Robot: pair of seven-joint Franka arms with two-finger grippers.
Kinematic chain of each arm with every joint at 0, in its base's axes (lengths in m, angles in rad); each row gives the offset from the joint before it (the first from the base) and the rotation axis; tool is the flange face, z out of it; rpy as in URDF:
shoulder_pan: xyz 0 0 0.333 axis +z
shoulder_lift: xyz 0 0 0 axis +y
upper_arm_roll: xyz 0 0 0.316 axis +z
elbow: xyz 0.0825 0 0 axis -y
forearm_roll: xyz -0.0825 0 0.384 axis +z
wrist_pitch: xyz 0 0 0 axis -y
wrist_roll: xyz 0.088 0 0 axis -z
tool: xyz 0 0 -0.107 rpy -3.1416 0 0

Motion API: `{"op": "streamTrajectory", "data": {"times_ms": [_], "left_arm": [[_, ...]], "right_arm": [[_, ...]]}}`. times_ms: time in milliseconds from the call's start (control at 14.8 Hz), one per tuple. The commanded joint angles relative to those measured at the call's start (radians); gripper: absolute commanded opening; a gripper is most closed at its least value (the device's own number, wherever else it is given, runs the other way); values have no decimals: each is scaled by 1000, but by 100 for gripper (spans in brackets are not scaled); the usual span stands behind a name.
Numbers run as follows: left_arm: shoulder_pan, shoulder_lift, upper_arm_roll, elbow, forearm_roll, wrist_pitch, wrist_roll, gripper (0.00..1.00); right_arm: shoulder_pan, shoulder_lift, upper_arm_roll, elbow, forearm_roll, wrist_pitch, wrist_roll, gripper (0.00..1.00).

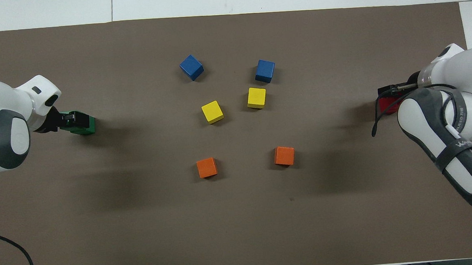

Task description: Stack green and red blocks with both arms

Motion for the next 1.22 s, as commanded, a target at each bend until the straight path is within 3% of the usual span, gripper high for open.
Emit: {"op": "streamTrajectory", "data": {"times_ms": [0,271,609,947,1150], "left_arm": [[27,-62,6,65,-7,-153,-4,100],[20,-154,4,104,-3,-331,-7,100],[23,-278,13,73,0,-469,-13,100],[-3,-302,17,38,0,-470,-71,100],[-6,-303,20,40,0,-436,-68,100]], "right_arm": [[4,-35,7,130,-12,-186,13,100],[47,-81,16,315,-15,-467,13,100],[99,-218,17,318,-30,-616,13,100],[98,-269,14,318,-30,-759,15,100],[101,-284,17,312,-61,-764,35,100]]}}
